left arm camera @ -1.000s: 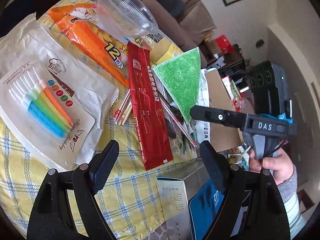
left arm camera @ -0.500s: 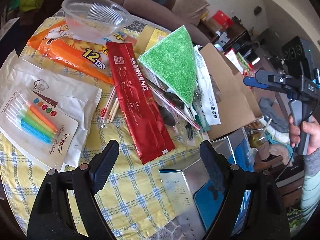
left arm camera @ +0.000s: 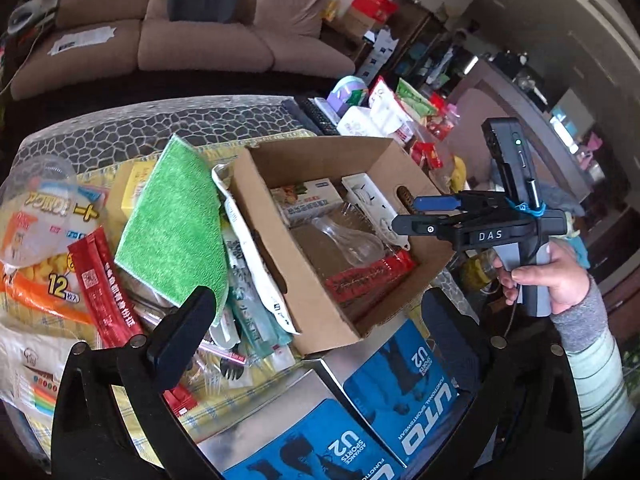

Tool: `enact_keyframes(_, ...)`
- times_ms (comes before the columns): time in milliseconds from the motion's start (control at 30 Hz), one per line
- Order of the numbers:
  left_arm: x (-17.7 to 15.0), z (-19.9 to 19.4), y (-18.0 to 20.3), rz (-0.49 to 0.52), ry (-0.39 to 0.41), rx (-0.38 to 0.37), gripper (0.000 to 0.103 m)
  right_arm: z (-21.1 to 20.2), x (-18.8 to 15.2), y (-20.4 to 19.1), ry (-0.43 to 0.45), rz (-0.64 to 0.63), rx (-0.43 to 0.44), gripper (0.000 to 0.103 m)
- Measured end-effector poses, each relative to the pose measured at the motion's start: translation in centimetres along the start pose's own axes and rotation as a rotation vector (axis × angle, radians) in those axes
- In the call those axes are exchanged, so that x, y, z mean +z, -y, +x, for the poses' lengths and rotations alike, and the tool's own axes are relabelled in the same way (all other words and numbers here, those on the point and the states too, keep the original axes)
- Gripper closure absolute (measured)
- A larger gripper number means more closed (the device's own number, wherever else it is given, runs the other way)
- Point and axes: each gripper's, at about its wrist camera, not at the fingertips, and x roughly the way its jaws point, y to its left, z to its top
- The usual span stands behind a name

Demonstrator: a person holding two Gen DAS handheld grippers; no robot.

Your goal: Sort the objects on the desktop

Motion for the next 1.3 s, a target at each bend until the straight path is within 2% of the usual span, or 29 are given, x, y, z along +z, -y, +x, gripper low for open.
enact_keyframes(100, 2.4, 2.7, 2.9, 0.049, -0.051, 0.026, 0.000, 1.1, 0.5, 3.4, -0.060, -0.008, -0.055, 0.015)
enact_keyframes(200, 4.5, 5.7, 4.6, 0.060, -0.116, 0.025, 0.003, 3.6, 0.6, 7.0, -0.169, -0.016, -0.094, 0.015)
enact_keyframes(367, 7.2, 11.2, 5.8, 0.089, -0.232, 0.097, 0.018, 7.9, 0.7, 10.5, -0.275, -0.019, -0.072, 0.015)
enact_keyframes(400, 7.4, 12.6, 6.0, 0.100, -0.272, 0.116, 0.028, 8.4, 0.8, 10.7, -0.287, -0.027, -0.062, 0.015)
enact_keyframes(433, 7.6, 13.8, 6.2, 0.115, -0.315, 0.144, 0.037, 8.9, 0.8, 10.8, -0.298, -0.039, -0.045, 0.019)
enact_keyframes(500, 7.5, 16.1, 6.6, 0.150, -0.393, 0.184, 0.049, 9.7, 0.7, 10.9, -0.320, -0.055, 0.001, 0.037)
enact_keyframes(533, 7.4, 17.1, 7.0, 0.162, -0.427, 0.204, 0.049, 10.1, 0.5, 11.0, -0.331, -0.059, 0.018, 0.052)
enact_keyframes(567, 7.2, 17.8, 7.3, 0.181, -0.451, 0.223, 0.049, 10.4, 0.4, 11.2, -0.340, -0.063, 0.028, 0.058)
enact_keyframes(633, 7.1, 19.2, 8.1, 0.219, -0.504, 0.275, 0.052, 10.9, 0.0, 11.6, -0.356, -0.066, 0.039, 0.058)
enact_keyframes(667, 7.1, 19.9, 8.5, 0.226, -0.528, 0.278, 0.056, 11.0, -0.2, 11.8, -0.361, -0.063, 0.047, 0.058)
enact_keyframes(733, 7.1, 20.9, 8.9, 0.226, -0.573, 0.283, 0.078, 11.1, -0.4, 12.1, -0.363, -0.054, 0.070, 0.058)
enact_keyframes(767, 7.0, 21.3, 9.1, 0.231, -0.584, 0.291, 0.080, 11.1, -0.5, 12.2, -0.363, -0.055, 0.075, 0.058)
enact_keyframes(900, 6.8, 21.9, 9.2, 0.173, -0.603, 0.283, 0.080, 11.1, -0.7, 12.8, -0.365, -0.038, 0.097, 0.058)
enact_keyframes(967, 6.7, 22.0, 9.8, 0.171, -0.610, 0.277, 0.079, 11.1, -0.9, 13.0, -0.365, -0.043, 0.095, 0.057)
enact_keyframes(1067, 6.3, 22.4, 10.5, 0.184, -0.623, 0.298, 0.078, 11.3, -1.0, 13.6, -0.363, -0.011, 0.141, 0.056)
enact_keyframes(1100, 6.2, 22.5, 10.7, 0.192, -0.629, 0.308, 0.075, 11.5, -1.2, 13.8, -0.368, -0.001, 0.142, 0.055)
enact_keyframes(1167, 6.1, 22.6, 11.1, 0.213, -0.631, 0.328, 0.067, 11.7, -1.4, 14.4, -0.382, 0.033, 0.161, 0.047)
enact_keyframes(1300, 6.1, 22.4, 11.3, 0.230, -0.614, 0.338, 0.064, 11.5, -1.1, 14.9, -0.383, 0.028, 0.137, 0.046)
